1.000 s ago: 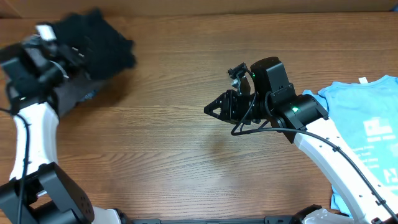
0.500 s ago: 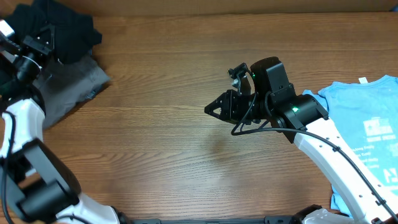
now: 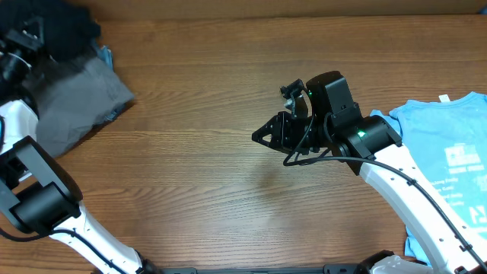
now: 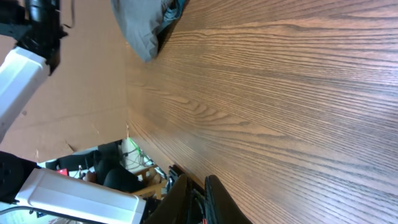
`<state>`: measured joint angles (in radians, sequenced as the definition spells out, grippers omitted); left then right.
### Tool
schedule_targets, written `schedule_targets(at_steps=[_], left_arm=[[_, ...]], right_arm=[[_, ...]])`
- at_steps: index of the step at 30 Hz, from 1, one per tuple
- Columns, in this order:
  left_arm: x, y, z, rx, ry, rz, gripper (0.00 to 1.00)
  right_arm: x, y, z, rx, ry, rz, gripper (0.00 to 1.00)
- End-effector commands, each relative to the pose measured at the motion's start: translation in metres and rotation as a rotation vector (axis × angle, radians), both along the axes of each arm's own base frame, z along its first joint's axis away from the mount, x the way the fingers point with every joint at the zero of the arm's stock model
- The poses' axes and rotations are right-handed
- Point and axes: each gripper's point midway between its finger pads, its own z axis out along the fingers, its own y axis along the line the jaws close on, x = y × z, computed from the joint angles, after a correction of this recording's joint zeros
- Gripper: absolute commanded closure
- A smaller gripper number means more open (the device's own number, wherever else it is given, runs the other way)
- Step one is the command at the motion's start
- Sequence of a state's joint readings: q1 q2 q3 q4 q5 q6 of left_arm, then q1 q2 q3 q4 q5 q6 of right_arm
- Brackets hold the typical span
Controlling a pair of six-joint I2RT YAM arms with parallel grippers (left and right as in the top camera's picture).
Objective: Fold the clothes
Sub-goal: 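Lower the black bundle onto the grey garment and release with left gripper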
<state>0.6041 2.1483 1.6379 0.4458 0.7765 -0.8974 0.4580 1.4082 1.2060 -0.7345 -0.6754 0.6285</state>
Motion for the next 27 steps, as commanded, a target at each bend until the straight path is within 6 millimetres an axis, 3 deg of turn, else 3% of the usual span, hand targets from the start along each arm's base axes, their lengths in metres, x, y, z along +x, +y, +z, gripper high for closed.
schedule_targets(at_steps=[1,3,7,11,15,19,27], left_arm=[[0.009,0.016,0.034,0.038,-0.077,0.056,0.96],[0.014,0.019,0.034,0.036,-0.081,0.069,0.96],[0.022,0.016,0.015,0.076,-0.059,0.065,0.96],[0.026,0.016,-0.032,0.066,0.048,0.044,0.96],[0.024,-0.001,-0.068,0.026,0.113,-0.076,0.96],[0.012,-0.013,-0.077,-0.041,0.163,-0.166,0.96],[-0.019,-0.015,-0.061,-0.062,0.252,-0.195,0.96]], right_arm=[[0.002,0.000,0.002,0.000,-0.009,-0.002,0.88],[0.002,0.000,0.002,0.000,-0.009,-0.002,0.88],[0.001,0.000,0.002,0.001,-0.001,-0.008,0.88],[0.000,0.000,0.001,-0.003,0.010,-0.009,0.88],[-0.001,-0.001,0.000,-0.006,0.015,-0.009,0.89],[-0.001,-0.001,0.000,-0.006,0.015,-0.009,0.88],[-0.001,-0.001,0.000,-0.005,0.012,-0.008,0.88]])
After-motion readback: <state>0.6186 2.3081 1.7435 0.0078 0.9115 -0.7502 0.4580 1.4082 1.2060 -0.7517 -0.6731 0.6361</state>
